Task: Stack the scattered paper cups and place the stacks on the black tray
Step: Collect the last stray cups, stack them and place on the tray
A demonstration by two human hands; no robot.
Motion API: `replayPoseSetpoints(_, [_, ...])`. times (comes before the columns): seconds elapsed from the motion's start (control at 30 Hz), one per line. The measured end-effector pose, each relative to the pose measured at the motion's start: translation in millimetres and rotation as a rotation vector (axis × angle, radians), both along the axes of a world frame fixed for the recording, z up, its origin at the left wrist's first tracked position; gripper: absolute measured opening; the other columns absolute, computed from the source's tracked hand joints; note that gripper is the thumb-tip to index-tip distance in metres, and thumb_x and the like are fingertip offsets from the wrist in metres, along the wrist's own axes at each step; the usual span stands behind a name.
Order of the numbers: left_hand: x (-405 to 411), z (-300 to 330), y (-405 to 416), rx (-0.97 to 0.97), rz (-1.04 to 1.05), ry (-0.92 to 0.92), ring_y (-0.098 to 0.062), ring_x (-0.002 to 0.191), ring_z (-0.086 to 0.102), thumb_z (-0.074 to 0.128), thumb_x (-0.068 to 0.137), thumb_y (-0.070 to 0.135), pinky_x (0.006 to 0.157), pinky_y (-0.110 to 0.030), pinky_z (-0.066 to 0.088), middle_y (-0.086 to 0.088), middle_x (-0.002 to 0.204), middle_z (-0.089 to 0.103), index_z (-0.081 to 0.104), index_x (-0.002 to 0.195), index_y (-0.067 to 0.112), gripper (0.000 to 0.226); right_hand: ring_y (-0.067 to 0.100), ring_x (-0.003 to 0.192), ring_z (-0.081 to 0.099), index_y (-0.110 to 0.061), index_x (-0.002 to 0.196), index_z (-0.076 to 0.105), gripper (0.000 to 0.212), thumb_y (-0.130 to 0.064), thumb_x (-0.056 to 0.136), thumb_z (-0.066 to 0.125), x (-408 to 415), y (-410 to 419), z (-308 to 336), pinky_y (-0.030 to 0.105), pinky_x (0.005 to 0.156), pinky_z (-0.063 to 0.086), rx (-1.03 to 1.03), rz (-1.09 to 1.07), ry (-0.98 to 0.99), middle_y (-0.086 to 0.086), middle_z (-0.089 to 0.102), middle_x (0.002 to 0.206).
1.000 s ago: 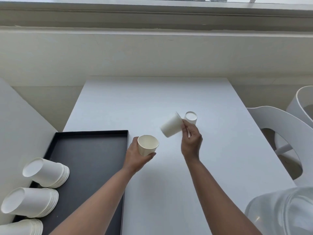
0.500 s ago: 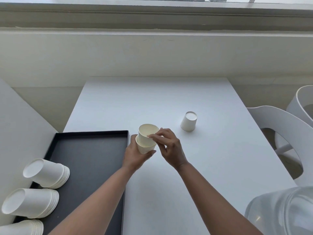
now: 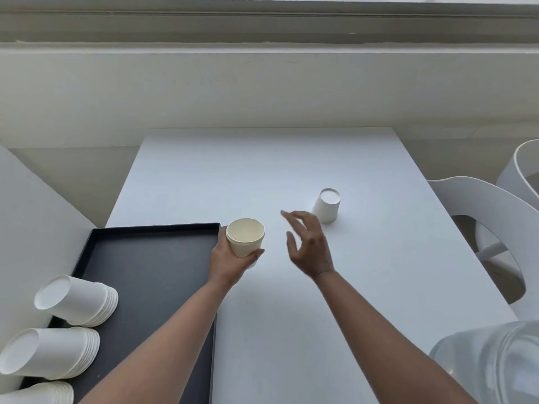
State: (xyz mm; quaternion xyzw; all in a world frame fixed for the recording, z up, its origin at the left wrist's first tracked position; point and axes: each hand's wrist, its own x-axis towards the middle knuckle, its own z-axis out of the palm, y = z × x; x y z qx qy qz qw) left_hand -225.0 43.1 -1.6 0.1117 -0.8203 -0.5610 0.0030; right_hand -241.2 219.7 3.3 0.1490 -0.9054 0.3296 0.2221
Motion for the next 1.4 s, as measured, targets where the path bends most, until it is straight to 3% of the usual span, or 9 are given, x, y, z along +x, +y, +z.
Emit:
replayPoseSetpoints(0.27, [-4.9, -10.2, -6.1, 0.006, -0.025, -0.038, -0.015, 0.09, 0.053, 0.084, 0.065, 0.019, 0.058, -0.005, 0.039, 0.011, 0.095, 0.056, 0.041, 0.106, 0.025, 0.06, 0.032, 0.141, 0.015, -0.011, 0.148, 0.004, 0.085, -0.02, 0.085, 0.06, -71.8, 51.4, -4.7, 0.037, 0.113, 0.022, 0.456, -0.3, -0.552, 0.016, 0.015, 0.152])
replayPoseSetpoints(0.43, [-8.3, -13.5, -13.3, 0.005, -0.028, -0.06, -0.017, 0.099, 0.052, 0.084, 0.065, 0.022, 0.077, -0.022, 0.041, 0.004, 0.108, 0.057, 0.039, 0.127, 0.016, 0.077, 0.03, 0.145, -0.003, -0.023, 0.148, -0.008, 0.098, -0.025, 0.083, 0.065, -98.3, 66.8, -1.9, 0.046, 0.117, 0.012, 0.585, -0.29, -0.722, 0.007, -0.009, 0.158])
replayPoseSetpoints(0.53, [-11.0, -15.2, -17.5, -0.003, -0.017, -0.06, -0.017, 0.098, 0.053, 0.085, 0.064, 0.022, 0.077, -0.024, 0.04, 0.006, 0.105, 0.057, 0.041, 0.125, 0.017, 0.075, 0.029, 0.145, -0.003, -0.028, 0.147, -0.004, 0.1, -0.032, 0.079, 0.07, -104.1, 66.0, -1.0, 0.051, 0.113, 0.014, 0.609, -0.251, -0.817, 0.005, -0.005, 0.157])
replayPoseSetpoints(0.7, [-12.7, -17.7, -20.2, 0.001, -0.009, -0.07, -0.016, 0.096, 0.053, 0.084, 0.064, 0.022, 0.071, -0.02, 0.039, 0.008, 0.103, 0.057, 0.041, 0.123, 0.019, 0.073, 0.03, 0.123, 0.034, -0.027, 0.142, 0.024, 0.073, -0.02, 0.081, 0.062, -91.6, 56.2, -0.8, 0.039, 0.089, 0.043, 0.736, -0.271, -0.758, 0.01, 0.032, 0.134])
replayPoseSetpoints(0.9, [-7.5, -14.9, -17.4, 0.0, -0.034, -0.067, -0.016, 0.098, 0.052, 0.085, 0.064, 0.022, 0.074, -0.019, 0.04, 0.007, 0.105, 0.057, 0.04, 0.125, 0.019, 0.076, 0.025, 0.114, 0.049, -0.016, 0.123, 0.051, 0.043, -0.008, 0.081, 0.059, -62.9, 45.9, 1.4, 0.033, 0.085, 0.047, 1.034, -0.277, -0.802, 0.005, 0.05, 0.122])
replayPoseSetpoints(1.0, [-4.0, -9.8, -16.3, -0.007, -0.049, -0.051, -0.012, 0.09, 0.052, 0.085, 0.064, 0.021, 0.06, -0.005, 0.041, 0.017, 0.093, 0.055, 0.041, 0.109, 0.027, 0.063, 0.024, 0.105, 0.058, -0.013, 0.11, 0.059, 0.035, -0.01, 0.075, 0.065, -52.7, 45.1, 7.9, 0.029, 0.078, 0.048, 1.069, -0.298, -0.855, 0.003, 0.059, 0.114])
replayPoseSetpoints(1.1, [1.5, -2.5, -16.5, -0.004, -0.061, -0.026, -0.009, 0.088, 0.052, 0.085, 0.064, 0.02, 0.058, -0.005, 0.041, 0.019, 0.091, 0.054, 0.041, 0.103, 0.029, 0.06, 0.022, 0.106, 0.053, -0.017, 0.105, 0.059, 0.038, -0.032, 0.071, 0.069, -42.7, 47.6, 16.7, 0.027, 0.072, 0.038, 0.864, -0.381, -0.851, 0.001, 0.062, 0.104])
replayPoseSetpoints(1.23, [10.3, 5.0, -17.3, 0.016, -0.078, 0.004, -0.01, 0.09, 0.054, 0.085, 0.063, 0.018, 0.065, -0.012, 0.041, 0.015, 0.095, 0.056, 0.041, 0.099, 0.032, 0.058, 0.025, 0.099, 0.059, -0.023, 0.11, 0.055, 0.055, -0.049, 0.066, 0.073, -25.0, 40.3, 33.8, 0.031, 0.076, 0.046, -0.022, -0.499, -0.757, 0.0, 0.061, 0.098])
replayPoseSetpoints(1.4, [19.0, 17.0, -11.3, 0.029, -0.119, 0.011, -0.017, 0.096, 0.054, 0.085, 0.063, 0.02, 0.069, -0.019, 0.044, 0.005, 0.102, 0.059, 0.044, 0.102, 0.024, 0.056, 0.019, 0.094, 0.057, -0.021, 0.12, 0.048, 0.069, -0.052, 0.062, 0.071, 0.3, -2.9, 56.8, 0.03, 0.075, 0.045, -0.91, -0.245, -0.687, 0.001, 0.06, 0.107])
